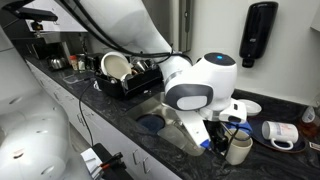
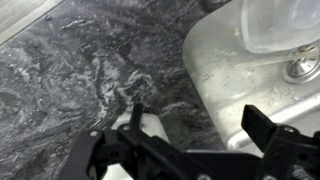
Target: Remove the mug from the sink and place it on the right side of the countertop
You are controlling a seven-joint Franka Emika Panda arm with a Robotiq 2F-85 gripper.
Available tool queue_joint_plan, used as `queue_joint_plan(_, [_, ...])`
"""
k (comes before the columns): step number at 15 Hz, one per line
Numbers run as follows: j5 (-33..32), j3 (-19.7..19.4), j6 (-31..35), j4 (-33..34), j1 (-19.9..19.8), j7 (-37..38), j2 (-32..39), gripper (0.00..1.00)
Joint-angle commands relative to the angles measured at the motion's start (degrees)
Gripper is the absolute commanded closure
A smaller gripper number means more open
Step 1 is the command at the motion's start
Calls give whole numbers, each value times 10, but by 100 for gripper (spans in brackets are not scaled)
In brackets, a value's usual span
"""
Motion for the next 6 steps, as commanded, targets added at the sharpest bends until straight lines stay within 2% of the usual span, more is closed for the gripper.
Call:
queue_joint_plan(1, [-4,-8,-157,11,-3,-16,-50,0])
queue_joint_plan(3, [-40,1,-229,21,-10,32,-70,0])
queue_joint_plan(6, [-82,16,-294,34,-8,87,-101,0])
